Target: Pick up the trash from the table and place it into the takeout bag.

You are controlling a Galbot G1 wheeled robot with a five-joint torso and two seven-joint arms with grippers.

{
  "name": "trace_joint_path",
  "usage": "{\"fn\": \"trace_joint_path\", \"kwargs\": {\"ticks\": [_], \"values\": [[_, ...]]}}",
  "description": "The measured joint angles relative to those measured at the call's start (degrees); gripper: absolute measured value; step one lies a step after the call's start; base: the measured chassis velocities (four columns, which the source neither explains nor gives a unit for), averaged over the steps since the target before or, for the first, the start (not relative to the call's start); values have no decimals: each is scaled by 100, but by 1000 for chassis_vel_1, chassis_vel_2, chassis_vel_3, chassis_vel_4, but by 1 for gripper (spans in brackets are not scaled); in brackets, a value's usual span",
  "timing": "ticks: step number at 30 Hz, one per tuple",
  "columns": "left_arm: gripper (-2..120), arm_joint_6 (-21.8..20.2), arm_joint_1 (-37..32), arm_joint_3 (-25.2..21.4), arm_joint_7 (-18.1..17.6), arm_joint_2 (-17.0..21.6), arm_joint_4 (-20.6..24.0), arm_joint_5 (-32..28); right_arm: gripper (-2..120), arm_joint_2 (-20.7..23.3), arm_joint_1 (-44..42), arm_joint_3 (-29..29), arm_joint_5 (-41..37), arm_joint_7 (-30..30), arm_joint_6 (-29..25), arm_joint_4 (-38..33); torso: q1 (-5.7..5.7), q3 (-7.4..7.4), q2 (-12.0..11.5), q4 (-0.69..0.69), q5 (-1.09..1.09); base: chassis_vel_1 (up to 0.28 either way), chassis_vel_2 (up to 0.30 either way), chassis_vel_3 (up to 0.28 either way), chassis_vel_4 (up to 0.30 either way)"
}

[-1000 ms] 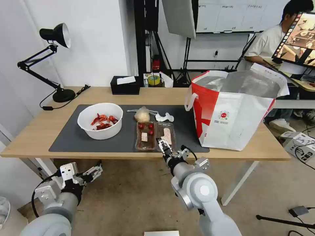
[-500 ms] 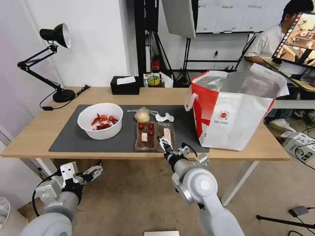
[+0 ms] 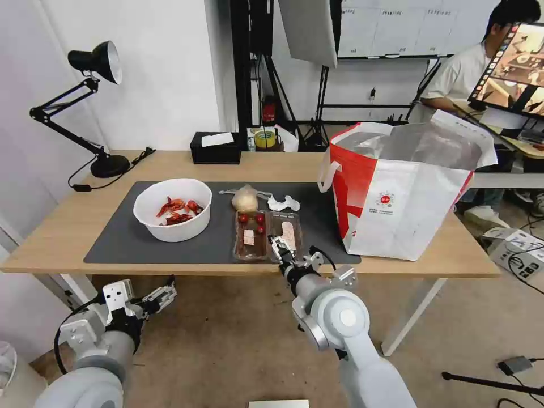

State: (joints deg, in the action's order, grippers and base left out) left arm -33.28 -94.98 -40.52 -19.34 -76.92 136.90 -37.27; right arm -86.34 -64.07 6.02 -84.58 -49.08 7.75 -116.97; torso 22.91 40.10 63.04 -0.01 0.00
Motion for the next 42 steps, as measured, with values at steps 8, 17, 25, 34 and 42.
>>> {"fn": "trace_joint_path", "kwargs": {"ticks": [8,17,25,34,42], "values": [[100,0,24,0,0,23,-20,-9,100,6,6,3,-11,-63,2,0,0,0,0,2,1,0,0,0,0],[100,-1,37,19,2,25,-39,-12,100,16,-15,16,-20,-83,3,-14,0,1,-1,3,1,0,0,0,0],[100,-1,40,33,2,13,-41,-11,100,20,-51,29,-22,-78,5,-39,1,1,-1,2,1,0,0,0,0],[100,-1,20,27,2,14,-28,-8,100,22,7,27,-11,-33,8,-8,1,2,-3,0,0,0,0,0,0],[100,-2,14,30,2,8,-22,-3,100,14,30,31,62,61,-1,50,1,2,-2,1,1,0,0,0,0]]}}
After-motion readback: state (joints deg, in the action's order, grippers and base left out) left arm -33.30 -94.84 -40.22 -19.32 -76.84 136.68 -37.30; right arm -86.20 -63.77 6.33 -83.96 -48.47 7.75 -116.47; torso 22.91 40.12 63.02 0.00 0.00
